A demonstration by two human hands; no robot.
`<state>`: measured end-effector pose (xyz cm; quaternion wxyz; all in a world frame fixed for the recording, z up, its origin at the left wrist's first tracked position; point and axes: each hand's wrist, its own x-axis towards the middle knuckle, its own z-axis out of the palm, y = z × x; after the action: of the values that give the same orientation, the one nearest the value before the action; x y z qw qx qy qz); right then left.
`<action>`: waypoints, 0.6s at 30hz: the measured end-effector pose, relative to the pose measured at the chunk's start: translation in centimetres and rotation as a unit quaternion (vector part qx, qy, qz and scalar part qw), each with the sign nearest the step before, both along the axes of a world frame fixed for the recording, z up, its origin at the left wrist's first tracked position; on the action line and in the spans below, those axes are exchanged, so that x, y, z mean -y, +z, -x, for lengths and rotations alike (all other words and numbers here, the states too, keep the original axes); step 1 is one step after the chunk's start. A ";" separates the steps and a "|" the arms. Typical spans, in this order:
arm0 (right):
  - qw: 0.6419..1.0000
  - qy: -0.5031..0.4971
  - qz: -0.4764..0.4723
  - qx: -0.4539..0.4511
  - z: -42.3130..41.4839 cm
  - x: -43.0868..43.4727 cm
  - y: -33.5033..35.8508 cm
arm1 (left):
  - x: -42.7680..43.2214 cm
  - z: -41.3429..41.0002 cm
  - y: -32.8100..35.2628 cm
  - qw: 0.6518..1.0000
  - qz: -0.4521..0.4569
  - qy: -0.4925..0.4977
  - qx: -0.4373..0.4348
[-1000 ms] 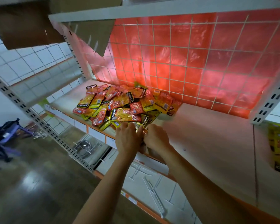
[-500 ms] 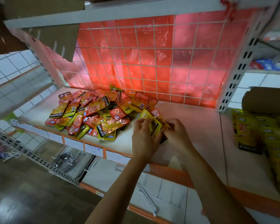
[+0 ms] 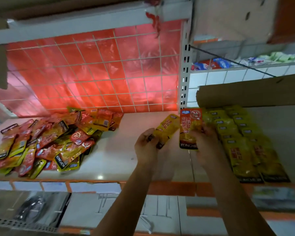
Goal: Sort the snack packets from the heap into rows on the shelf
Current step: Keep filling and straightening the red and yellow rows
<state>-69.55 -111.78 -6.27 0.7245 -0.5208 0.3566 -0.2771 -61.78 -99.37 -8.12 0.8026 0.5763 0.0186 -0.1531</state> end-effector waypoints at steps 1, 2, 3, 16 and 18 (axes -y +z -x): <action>1.000 -0.013 0.002 0.000 0.6 0.8 0.2 | 0.7 0.4 0.3 0.999 0.030 -0.012 -0.027; 1.000 -0.021 0.006 -0.003 1.2 1.5 0.4 | 1.4 0.8 0.5 0.997 0.052 -0.026 -0.048; 1.000 -0.025 0.011 -0.003 1.8 2.1 0.6 | 2.0 1.3 0.7 0.995 0.068 -0.041 -0.062; 0.996 -0.086 0.026 -0.023 8.3 10.0 2.2 | 9.4 6.1 -0.3 0.988 -0.148 -0.022 -0.025; 0.995 -0.085 0.026 -0.035 9.0 10.6 2.1 | 10.1 6.9 -0.5 0.971 -0.237 -0.023 0.035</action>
<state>-78.57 -122.37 -4.14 0.6716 -0.5163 0.4175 -0.3288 -68.66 -109.45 -8.61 0.6398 0.7551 0.0129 -0.1427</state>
